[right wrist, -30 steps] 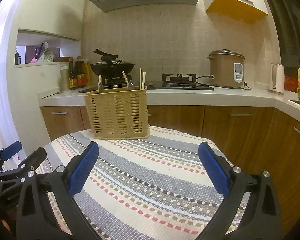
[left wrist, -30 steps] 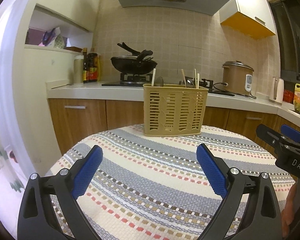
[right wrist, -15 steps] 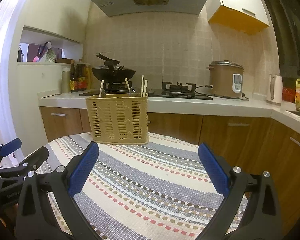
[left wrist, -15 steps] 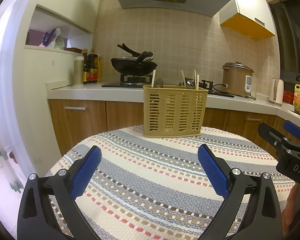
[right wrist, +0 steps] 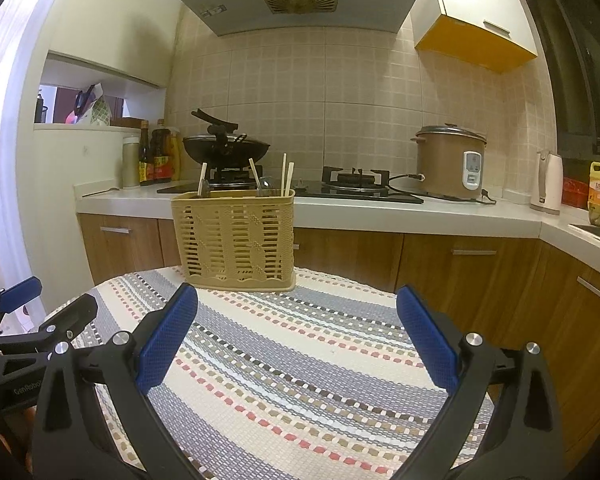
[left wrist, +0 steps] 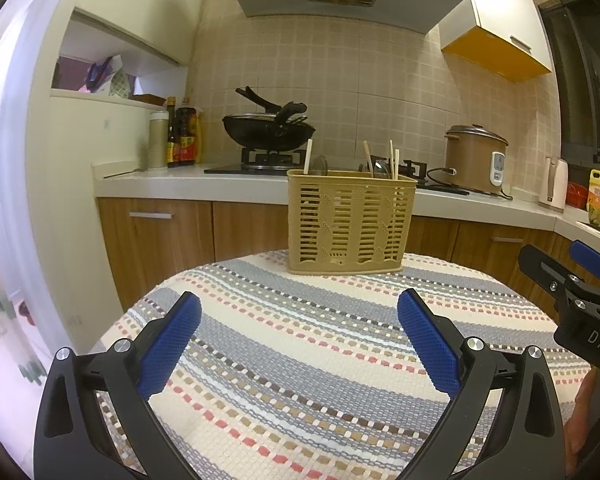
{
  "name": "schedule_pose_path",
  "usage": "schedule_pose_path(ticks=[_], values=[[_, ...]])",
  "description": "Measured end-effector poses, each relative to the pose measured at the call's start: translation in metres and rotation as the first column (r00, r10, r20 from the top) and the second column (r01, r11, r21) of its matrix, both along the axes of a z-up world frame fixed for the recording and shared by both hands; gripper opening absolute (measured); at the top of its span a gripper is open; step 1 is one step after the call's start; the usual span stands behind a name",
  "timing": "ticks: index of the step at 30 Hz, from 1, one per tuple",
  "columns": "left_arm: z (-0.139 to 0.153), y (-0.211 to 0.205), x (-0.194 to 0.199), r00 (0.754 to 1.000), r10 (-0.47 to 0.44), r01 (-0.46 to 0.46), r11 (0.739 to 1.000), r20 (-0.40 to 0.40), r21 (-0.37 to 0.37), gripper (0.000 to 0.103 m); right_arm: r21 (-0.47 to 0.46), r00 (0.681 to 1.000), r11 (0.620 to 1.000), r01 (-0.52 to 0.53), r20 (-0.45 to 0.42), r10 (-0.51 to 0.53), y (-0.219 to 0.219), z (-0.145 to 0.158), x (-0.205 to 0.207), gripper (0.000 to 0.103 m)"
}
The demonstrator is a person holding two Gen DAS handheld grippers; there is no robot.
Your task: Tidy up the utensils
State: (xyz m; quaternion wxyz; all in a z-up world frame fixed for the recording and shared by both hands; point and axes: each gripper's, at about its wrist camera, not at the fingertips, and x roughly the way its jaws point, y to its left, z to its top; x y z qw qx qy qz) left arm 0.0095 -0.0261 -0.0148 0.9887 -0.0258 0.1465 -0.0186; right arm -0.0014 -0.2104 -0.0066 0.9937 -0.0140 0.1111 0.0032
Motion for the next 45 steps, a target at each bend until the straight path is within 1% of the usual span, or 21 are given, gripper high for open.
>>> schedule_pose_path(ticks=[24,31,45], values=[[-0.0003,-0.003,0.0025,1.0,-0.006,0.007,1.0,-0.003,0.012,0.095,0.006,1.0,1.0,0.005,-0.005,-0.005,0.0003,-0.0016,0.0004,0.095],[0.0011,-0.0057,-0.0024,0.999,-0.011,0.011,1.0,0.032,0.026,0.095,0.002,1.0,1.0,0.009,0.001,-0.009,0.001,-0.0007,-0.0003,0.095],[0.0004,-0.003,0.0002,1.0,-0.013,0.012,1.0,0.022,0.02,0.095,0.009,1.0,1.0,0.013,-0.007,-0.013,0.0001,-0.0002,0.0005,0.095]])
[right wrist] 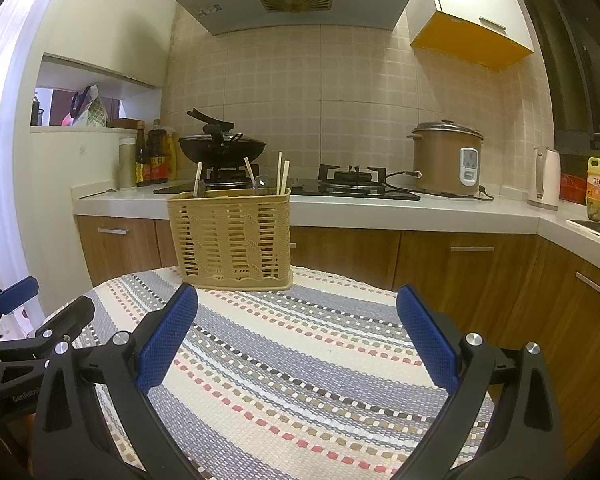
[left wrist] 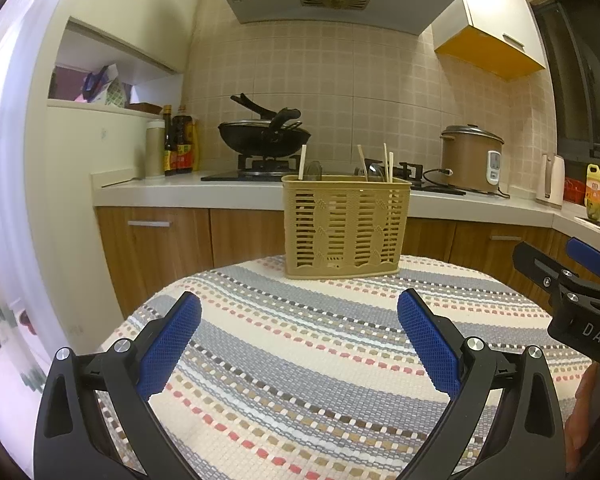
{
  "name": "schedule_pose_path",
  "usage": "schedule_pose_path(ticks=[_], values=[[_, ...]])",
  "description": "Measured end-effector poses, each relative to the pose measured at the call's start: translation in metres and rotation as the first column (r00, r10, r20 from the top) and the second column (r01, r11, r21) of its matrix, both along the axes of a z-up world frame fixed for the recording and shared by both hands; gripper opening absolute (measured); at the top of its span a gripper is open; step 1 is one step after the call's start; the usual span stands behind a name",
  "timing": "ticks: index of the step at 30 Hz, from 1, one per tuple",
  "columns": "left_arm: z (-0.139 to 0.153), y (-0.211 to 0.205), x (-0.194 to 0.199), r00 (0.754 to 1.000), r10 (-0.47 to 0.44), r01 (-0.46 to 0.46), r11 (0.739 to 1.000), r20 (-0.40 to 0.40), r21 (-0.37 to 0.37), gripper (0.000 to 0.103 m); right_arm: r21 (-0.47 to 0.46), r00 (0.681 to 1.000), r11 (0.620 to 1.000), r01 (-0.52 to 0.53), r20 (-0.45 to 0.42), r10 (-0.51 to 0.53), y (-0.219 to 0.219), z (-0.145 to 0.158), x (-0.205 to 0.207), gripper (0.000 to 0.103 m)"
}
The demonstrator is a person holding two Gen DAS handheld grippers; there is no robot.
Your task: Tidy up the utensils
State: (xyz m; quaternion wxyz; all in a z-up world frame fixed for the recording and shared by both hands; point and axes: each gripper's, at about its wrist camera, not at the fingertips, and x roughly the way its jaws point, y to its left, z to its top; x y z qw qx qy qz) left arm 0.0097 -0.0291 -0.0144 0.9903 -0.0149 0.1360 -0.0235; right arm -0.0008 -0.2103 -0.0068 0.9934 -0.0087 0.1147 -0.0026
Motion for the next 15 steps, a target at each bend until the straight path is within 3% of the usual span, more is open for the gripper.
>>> schedule_pose_path(ticks=[15], values=[[-0.0006,-0.0007,-0.0002,1.0,0.001,-0.001,1.0,-0.001,0.001,0.095,-0.001,1.0,1.0,0.003,-0.008,-0.003,0.0029,-0.0007,0.0021,0.095]])
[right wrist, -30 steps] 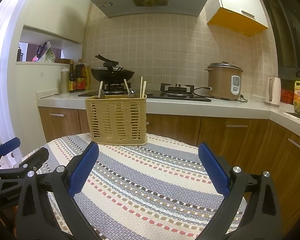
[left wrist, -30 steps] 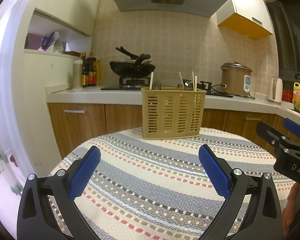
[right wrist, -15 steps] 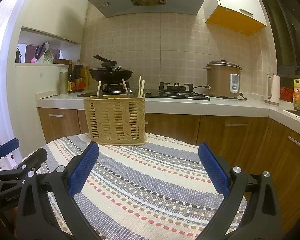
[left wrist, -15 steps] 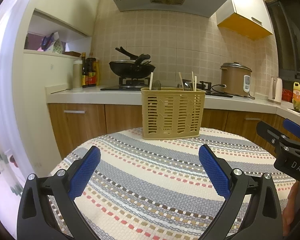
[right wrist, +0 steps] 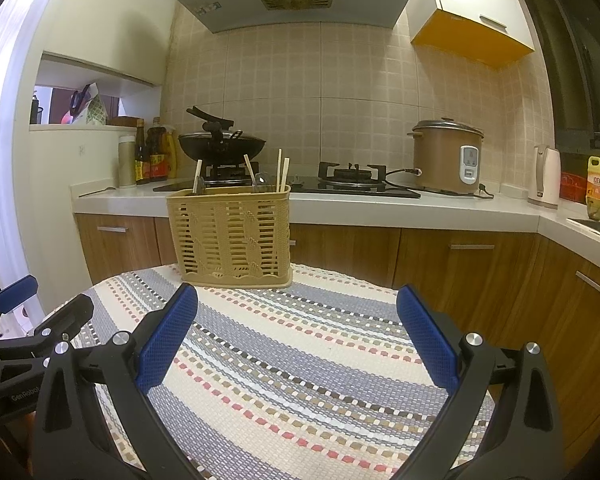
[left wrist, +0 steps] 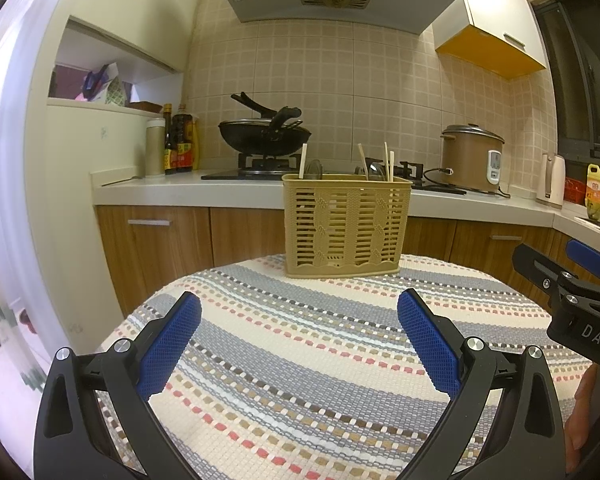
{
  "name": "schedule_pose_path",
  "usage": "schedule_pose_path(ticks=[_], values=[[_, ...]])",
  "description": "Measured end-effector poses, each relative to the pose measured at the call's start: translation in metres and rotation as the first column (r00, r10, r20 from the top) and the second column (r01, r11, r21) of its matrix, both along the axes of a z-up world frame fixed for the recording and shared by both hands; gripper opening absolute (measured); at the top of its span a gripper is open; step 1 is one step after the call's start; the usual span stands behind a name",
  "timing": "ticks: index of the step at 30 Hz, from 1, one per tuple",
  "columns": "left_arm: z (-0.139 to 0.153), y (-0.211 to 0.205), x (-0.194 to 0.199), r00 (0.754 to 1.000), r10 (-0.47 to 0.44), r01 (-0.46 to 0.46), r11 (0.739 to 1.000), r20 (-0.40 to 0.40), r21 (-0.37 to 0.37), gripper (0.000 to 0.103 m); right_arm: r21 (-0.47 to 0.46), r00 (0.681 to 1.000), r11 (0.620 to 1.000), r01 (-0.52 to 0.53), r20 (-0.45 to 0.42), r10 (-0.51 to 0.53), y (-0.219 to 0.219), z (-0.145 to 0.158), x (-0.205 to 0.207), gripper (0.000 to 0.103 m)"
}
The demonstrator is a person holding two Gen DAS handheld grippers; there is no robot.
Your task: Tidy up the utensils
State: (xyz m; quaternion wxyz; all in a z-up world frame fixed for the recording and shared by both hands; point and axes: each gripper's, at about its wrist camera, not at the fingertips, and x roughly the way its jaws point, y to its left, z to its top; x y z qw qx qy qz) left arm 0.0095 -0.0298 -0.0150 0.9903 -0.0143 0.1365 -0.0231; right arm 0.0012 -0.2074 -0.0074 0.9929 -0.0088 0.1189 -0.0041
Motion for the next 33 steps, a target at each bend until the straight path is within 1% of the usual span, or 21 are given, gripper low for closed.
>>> schedule_pose_path(ticks=[33], values=[[-0.0013,0.0008,0.0009,1.0,-0.001,0.001,1.0,-0.004,-0.001,0.095,-0.002,1.0,1.0,0.006,-0.005,-0.006,0.0021,-0.002,-0.0003,0.095]])
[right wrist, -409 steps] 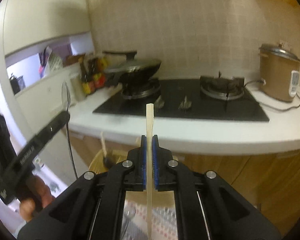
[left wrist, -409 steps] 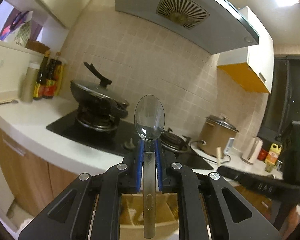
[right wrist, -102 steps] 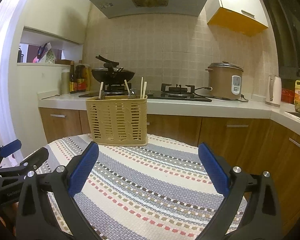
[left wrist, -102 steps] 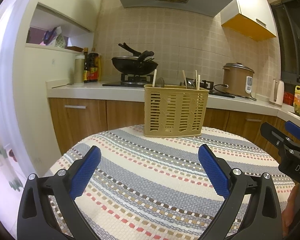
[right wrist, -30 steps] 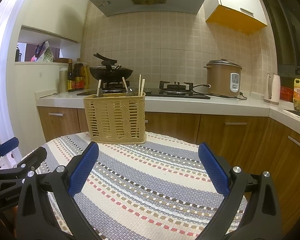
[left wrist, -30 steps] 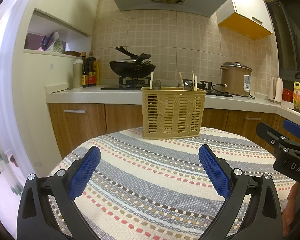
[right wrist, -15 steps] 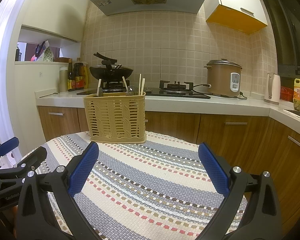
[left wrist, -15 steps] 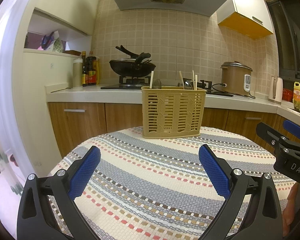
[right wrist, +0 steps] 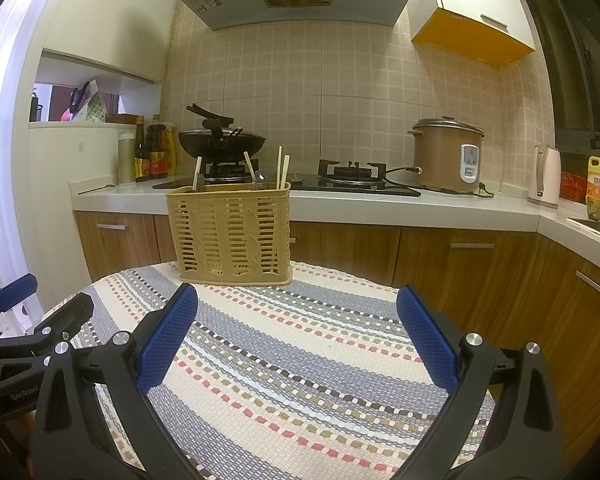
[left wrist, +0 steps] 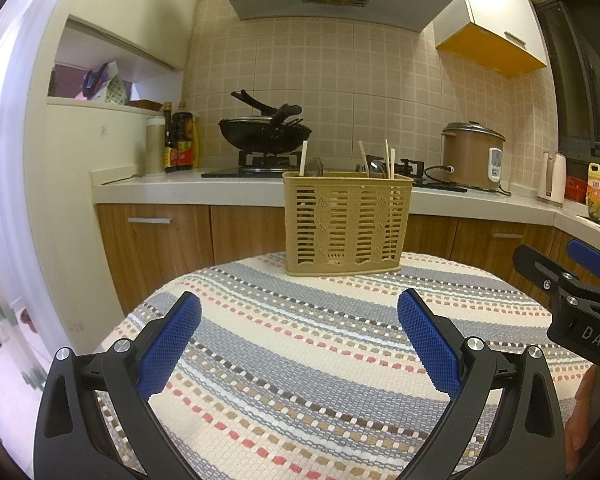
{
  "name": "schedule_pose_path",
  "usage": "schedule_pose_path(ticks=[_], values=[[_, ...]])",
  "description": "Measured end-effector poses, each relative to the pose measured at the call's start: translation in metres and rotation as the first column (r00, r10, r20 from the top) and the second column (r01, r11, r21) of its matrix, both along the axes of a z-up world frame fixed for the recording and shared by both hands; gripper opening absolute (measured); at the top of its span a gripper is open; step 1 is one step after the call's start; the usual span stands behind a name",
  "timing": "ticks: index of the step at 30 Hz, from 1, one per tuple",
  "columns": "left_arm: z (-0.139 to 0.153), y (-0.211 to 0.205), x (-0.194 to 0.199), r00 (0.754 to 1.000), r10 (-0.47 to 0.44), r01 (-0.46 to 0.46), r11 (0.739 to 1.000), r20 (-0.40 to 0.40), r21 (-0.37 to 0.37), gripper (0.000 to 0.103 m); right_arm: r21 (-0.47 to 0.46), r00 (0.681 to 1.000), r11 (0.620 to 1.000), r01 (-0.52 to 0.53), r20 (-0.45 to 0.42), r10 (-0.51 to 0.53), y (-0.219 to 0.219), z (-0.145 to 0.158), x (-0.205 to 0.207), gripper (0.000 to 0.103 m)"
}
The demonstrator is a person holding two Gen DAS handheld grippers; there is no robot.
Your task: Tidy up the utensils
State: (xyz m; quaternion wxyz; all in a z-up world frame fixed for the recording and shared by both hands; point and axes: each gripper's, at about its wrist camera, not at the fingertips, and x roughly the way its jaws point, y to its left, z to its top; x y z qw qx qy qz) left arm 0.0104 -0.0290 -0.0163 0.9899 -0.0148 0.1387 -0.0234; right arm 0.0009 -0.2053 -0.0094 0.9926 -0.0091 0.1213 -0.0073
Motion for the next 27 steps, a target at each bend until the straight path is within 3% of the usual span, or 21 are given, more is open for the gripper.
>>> schedule_pose_path(ticks=[18,27], values=[[-0.0044,0.0012,-0.0041,1.0,-0.02,0.019,1.0,0.02,0.01,0.096,0.001,1.0,1.0,-0.001,-0.001,0.001,0.0003,-0.0003,-0.0002,0.095],[-0.004,0.0065,-0.0002,1.0,-0.012,0.012,1.0,-0.008,-0.018,0.096,0.001,1.0,1.0,-0.003,-0.002,0.003,0.0011,-0.0005,-0.0006,0.095]])
